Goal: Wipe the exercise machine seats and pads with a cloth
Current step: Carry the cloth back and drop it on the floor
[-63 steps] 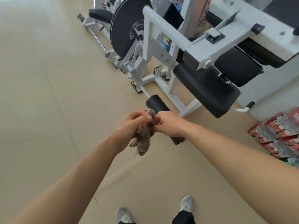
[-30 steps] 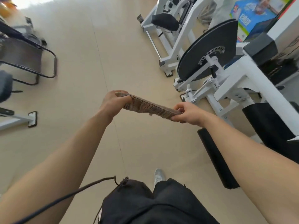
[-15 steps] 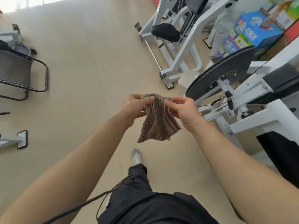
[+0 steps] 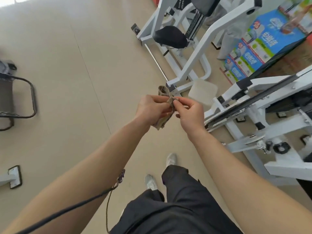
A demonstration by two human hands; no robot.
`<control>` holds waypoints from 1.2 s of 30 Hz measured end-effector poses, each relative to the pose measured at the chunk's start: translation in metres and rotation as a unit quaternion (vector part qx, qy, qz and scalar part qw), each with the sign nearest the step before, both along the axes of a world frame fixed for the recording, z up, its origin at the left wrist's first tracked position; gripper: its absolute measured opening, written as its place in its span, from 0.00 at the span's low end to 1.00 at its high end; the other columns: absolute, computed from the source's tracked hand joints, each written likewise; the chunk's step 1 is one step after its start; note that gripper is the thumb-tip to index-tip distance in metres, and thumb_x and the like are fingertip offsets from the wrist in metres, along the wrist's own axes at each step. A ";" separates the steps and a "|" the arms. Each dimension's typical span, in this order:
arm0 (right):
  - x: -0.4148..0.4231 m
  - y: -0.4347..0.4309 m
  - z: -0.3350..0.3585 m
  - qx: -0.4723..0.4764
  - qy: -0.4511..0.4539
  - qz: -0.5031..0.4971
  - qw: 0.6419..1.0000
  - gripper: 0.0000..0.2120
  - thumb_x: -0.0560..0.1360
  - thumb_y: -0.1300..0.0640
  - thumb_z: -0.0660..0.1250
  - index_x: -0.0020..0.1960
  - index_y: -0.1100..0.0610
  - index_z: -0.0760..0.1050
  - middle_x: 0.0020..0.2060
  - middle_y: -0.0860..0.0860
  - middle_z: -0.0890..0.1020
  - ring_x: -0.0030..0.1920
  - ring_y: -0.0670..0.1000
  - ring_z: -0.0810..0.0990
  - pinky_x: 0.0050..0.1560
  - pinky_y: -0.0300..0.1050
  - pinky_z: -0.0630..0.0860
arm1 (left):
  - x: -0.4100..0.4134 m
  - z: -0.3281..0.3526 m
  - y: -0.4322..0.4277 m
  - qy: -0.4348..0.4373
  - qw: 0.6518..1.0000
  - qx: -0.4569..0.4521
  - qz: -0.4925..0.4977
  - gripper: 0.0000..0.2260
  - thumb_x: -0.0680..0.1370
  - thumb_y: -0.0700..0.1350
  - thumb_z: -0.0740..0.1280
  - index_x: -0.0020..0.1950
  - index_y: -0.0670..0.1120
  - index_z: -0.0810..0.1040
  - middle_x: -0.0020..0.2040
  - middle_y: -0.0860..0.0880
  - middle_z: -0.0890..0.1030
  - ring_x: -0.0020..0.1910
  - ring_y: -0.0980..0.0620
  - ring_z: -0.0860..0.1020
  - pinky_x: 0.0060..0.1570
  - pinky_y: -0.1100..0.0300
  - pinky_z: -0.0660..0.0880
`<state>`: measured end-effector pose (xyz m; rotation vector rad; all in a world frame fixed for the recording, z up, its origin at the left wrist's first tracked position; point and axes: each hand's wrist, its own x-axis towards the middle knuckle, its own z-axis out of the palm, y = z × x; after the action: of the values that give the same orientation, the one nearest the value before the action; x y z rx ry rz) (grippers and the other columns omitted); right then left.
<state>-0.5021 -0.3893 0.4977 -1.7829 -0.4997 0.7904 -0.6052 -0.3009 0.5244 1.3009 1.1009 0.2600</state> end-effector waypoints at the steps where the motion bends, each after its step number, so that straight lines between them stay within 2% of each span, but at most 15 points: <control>1: 0.008 0.013 -0.002 0.000 -0.004 -0.008 1.000 0.12 0.76 0.54 0.71 0.39 0.38 0.83 0.38 0.41 0.87 0.43 0.46 0.85 0.51 0.56 0.83 | 0.010 0.000 0.011 -0.005 1.000 0.004 -0.008 0.11 0.76 0.39 0.70 0.43 0.54 0.87 0.43 0.46 0.87 0.47 0.49 0.86 0.54 0.51 0.82; 4: 0.039 0.050 -0.010 0.013 0.007 -0.003 1.000 0.07 0.76 0.54 0.71 0.48 0.42 0.84 0.44 0.42 0.87 0.48 0.44 0.85 0.55 0.53 0.83 | 0.045 -0.002 0.048 -0.023 1.000 -0.009 -0.015 0.16 0.76 0.33 0.66 0.42 0.52 0.87 0.47 0.43 0.87 0.50 0.46 0.86 0.56 0.52 0.81; 7: 0.080 0.086 -0.013 0.011 0.004 0.033 0.999 0.15 0.72 0.56 0.75 0.59 0.49 0.83 0.50 0.45 0.86 0.51 0.43 0.85 0.56 0.46 0.82 | 0.079 -0.002 0.093 -0.035 0.996 -0.064 -0.059 0.13 0.76 0.33 0.66 0.49 0.47 0.87 0.53 0.42 0.86 0.56 0.44 0.84 0.60 0.51 0.79; 10: 0.127 0.121 -0.005 0.013 -0.019 0.053 0.998 0.08 0.75 0.62 0.73 0.52 0.52 0.82 0.41 0.48 0.85 0.39 0.40 0.84 0.43 0.37 0.80 | 0.112 0.003 0.141 -0.034 0.988 -0.122 -0.094 0.13 0.78 0.33 0.63 0.52 0.47 0.85 0.54 0.45 0.86 0.54 0.49 0.84 0.57 0.56 0.79; 12: 0.157 0.142 0.008 0.024 0.000 0.068 0.997 0.06 0.78 0.65 0.69 0.48 0.55 0.82 0.37 0.53 0.83 0.32 0.45 0.81 0.35 0.34 0.78 | 0.137 0.001 0.173 0.019 0.993 -0.066 -0.098 0.10 0.78 0.36 0.65 0.52 0.46 0.84 0.49 0.48 0.87 0.48 0.51 0.85 0.49 0.58 0.79; 14: 0.188 0.166 0.016 0.031 0.016 0.091 0.995 0.08 0.79 0.66 0.67 0.46 0.55 0.82 0.38 0.55 0.83 0.36 0.49 0.80 0.35 0.34 0.78 | 0.163 -0.007 0.204 0.062 0.995 0.017 -0.078 0.07 0.74 0.40 0.71 0.51 0.49 0.78 0.47 0.49 0.84 0.45 0.52 0.81 0.43 0.59 0.77; 18: 0.248 0.203 0.028 0.039 0.066 0.103 0.992 0.07 0.79 0.63 0.64 0.46 0.56 0.80 0.39 0.52 0.82 0.40 0.47 0.81 0.44 0.40 0.79 | 0.212 -0.022 0.256 0.048 0.985 0.062 -0.157 0.33 0.70 0.45 0.79 0.70 0.51 0.66 0.60 0.51 0.74 0.55 0.54 0.74 0.53 0.58 0.73; 20: 0.273 0.217 0.030 0.065 0.106 0.074 0.990 0.08 0.80 0.64 0.62 0.46 0.58 0.79 0.38 0.52 0.81 0.40 0.48 0.80 0.48 0.41 0.78 | 0.238 -0.030 0.281 -0.017 0.973 0.005 -0.230 0.28 0.70 0.47 0.78 0.69 0.49 0.73 0.62 0.48 0.79 0.61 0.48 0.77 0.62 0.52 0.74; 22: 0.295 0.229 0.031 0.074 0.114 0.023 0.990 0.08 0.82 0.65 0.61 0.48 0.59 0.78 0.39 0.52 0.81 0.39 0.48 0.80 0.46 0.40 0.78 | 0.263 -0.035 0.304 -0.077 0.962 -0.031 -0.259 0.19 0.72 0.46 0.75 0.62 0.43 0.80 0.57 0.43 0.83 0.59 0.45 0.81 0.65 0.47 0.74; 25: 0.323 0.249 0.020 0.010 0.034 -0.050 0.998 0.06 0.83 0.57 0.61 0.51 0.53 0.76 0.42 0.52 0.82 0.42 0.49 0.82 0.45 0.49 0.80 | 0.300 -0.038 0.335 -0.142 0.953 -0.094 -0.252 0.21 0.75 0.46 0.71 0.62 0.33 0.76 0.53 0.40 0.81 0.52 0.44 0.80 0.57 0.51 0.76; 27: 0.337 0.265 0.011 -0.052 -0.034 -0.096 0.993 0.06 0.81 0.49 0.60 0.52 0.49 0.74 0.46 0.51 0.84 0.47 0.52 0.83 0.49 0.55 0.80 | 0.326 -0.036 0.351 -0.164 0.943 -0.149 -0.249 0.21 0.77 0.47 0.69 0.64 0.36 0.76 0.53 0.40 0.81 0.52 0.43 0.80 0.52 0.51 0.78; 29: 0.345 0.286 0.008 -0.073 -0.068 -0.155 0.983 0.05 0.82 0.49 0.59 0.52 0.48 0.72 0.48 0.50 0.82 0.51 0.51 0.82 0.53 0.51 0.79 | 0.348 -0.038 0.361 -0.143 0.940 -0.170 -0.260 0.18 0.78 0.51 0.67 0.63 0.42 0.77 0.51 0.44 0.83 0.49 0.46 0.82 0.50 0.50 0.80; 32: 0.365 0.313 0.013 -0.062 -0.081 -0.256 0.961 0.09 0.83 0.53 0.59 0.57 0.56 0.74 0.46 0.47 0.80 0.48 0.46 0.78 0.47 0.31 0.73 | 0.370 -0.053 0.377 -0.084 0.938 -0.122 -0.313 0.13 0.79 0.48 0.69 0.60 0.42 0.75 0.43 0.46 0.83 0.39 0.50 0.82 0.45 0.54 0.81; 35: 0.396 0.317 0.005 -0.095 -0.064 -0.342 0.933 0.13 0.81 0.50 0.61 0.56 0.58 0.77 0.47 0.49 0.82 0.47 0.48 0.79 0.48 0.39 0.75 | 0.393 -0.063 0.394 -0.067 0.936 -0.106 -0.328 0.15 0.77 0.42 0.73 0.62 0.44 0.74 0.40 0.44 0.81 0.38 0.49 0.80 0.44 0.57 0.79; 36: 0.405 0.313 -0.002 -0.124 -0.042 -0.359 0.924 0.11 0.81 0.50 0.61 0.52 0.56 0.78 0.43 0.49 0.81 0.43 0.49 0.79 0.43 0.42 0.75 | 0.401 -0.063 0.398 -0.073 0.936 -0.101 -0.330 0.17 0.77 0.43 0.73 0.63 0.46 0.73 0.40 0.44 0.81 0.40 0.49 0.80 0.46 0.55 0.79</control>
<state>-0.0971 -0.0765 0.4960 -2.0391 0.2258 0.2614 -0.2037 0.0973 0.4609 1.3644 0.5016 -0.2533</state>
